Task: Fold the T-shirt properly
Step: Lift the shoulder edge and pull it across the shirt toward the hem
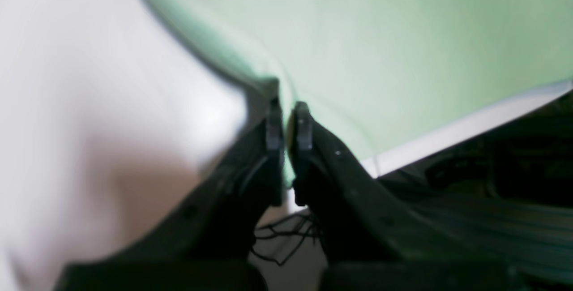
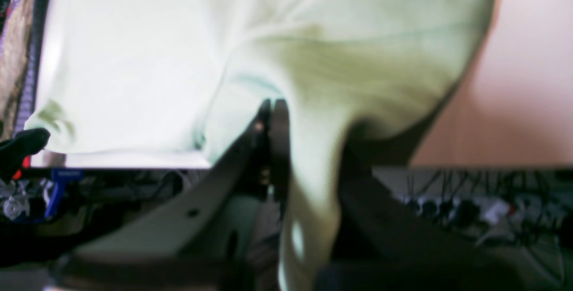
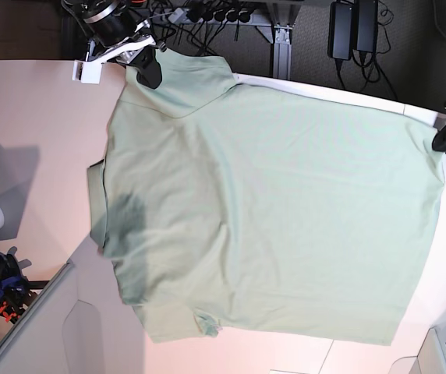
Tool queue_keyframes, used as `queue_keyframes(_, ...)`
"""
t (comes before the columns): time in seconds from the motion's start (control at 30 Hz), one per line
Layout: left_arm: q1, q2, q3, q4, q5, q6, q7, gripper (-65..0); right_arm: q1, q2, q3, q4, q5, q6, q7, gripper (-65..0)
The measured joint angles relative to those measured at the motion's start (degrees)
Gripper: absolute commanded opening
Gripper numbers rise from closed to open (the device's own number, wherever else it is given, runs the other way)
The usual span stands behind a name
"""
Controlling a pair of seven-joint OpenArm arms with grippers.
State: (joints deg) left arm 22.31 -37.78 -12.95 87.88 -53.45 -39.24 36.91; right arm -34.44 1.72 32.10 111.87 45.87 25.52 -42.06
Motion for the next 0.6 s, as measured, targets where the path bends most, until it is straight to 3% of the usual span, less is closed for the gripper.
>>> queue_keyframes(0.27, -2.86, -1.44, -1.81, 1.27, -1.11, 0.02, -0.24, -65.0, 6.16, 0.63, 0.46, 0.59, -0.37, 0.0, 0.44, -65.0)
queue_keyframes(0.37, -5.33, -1.2, -1.68, 0.7, 1.31, -0.13, -1.66, -65.0, 10.58, 1.42, 0.46, -0.39, -2.67, 0.22, 1.36, -65.0)
queue_keyframes(0.6, -13.99, -0.94, -1.27, -7.76, 2.95, -0.74, -3.8, -65.0, 20.98, 1.88, 0.46, -10.25, -6.4, 0.61, 2.14, -65.0)
